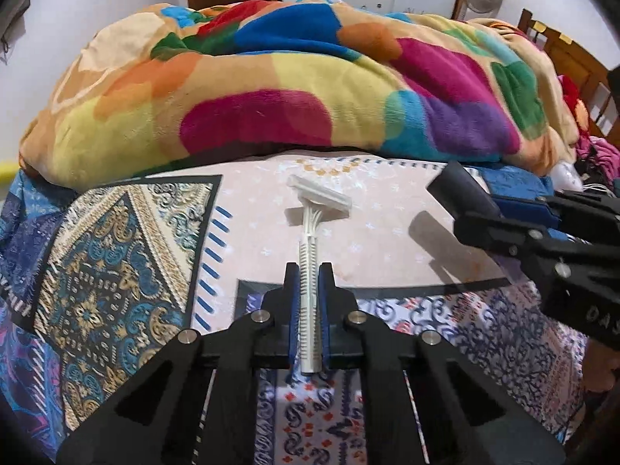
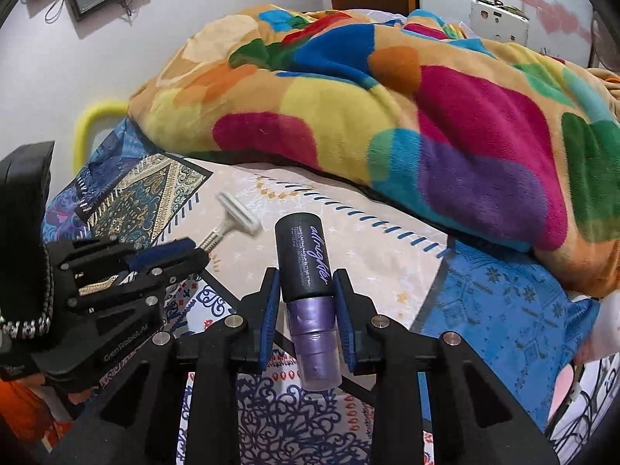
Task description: Collect trash
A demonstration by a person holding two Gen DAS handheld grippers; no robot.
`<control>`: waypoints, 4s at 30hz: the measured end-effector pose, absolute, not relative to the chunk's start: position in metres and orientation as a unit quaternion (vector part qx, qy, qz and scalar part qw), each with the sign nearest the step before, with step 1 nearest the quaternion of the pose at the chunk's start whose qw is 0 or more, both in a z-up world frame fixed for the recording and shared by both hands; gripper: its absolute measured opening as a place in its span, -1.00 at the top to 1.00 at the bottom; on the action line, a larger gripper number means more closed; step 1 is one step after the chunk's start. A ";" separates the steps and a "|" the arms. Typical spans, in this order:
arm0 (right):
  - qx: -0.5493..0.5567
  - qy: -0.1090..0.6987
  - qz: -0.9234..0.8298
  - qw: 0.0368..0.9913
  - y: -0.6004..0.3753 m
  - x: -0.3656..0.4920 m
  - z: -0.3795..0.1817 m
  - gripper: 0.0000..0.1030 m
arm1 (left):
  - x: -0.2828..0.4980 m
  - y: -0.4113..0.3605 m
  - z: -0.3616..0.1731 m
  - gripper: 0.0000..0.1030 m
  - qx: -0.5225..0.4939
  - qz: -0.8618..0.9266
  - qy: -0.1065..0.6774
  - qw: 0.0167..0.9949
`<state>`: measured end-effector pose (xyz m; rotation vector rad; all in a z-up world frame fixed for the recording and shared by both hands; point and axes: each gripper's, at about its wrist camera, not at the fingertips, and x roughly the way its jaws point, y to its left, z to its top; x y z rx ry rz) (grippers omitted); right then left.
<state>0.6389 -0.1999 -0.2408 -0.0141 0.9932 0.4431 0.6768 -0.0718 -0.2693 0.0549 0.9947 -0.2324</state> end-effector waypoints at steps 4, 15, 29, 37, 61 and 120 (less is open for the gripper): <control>0.002 0.473 0.207 0.856 -0.199 0.636 -0.237 0.51 | 0.665 -0.070 -0.267 0.85 0.015 -0.116 0.479 0.870; 0.011 0.456 0.205 0.866 -0.199 0.607 -0.196 0.51 | 0.622 -0.067 -0.217 0.85 -0.012 -0.082 0.465 0.881; 0.020 0.402 0.212 0.891 -0.200 0.527 -0.107 0.51 | 0.527 -0.054 -0.113 0.85 -0.037 -0.057 0.409 0.910; 0.012 0.382 0.232 0.894 -0.187 0.470 -0.070 0.51 | 0.451 -0.034 -0.068 0.85 -0.047 -0.035 0.376 0.925; -0.057 0.376 0.373 0.846 -0.054 0.315 -0.066 0.51 | 0.225 0.110 -0.088 0.85 -0.123 0.119 0.380 0.909; -0.209 0.514 0.439 0.707 0.092 0.276 -0.185 0.43 | 0.178 0.211 -0.229 0.48 -0.232 0.191 0.512 0.804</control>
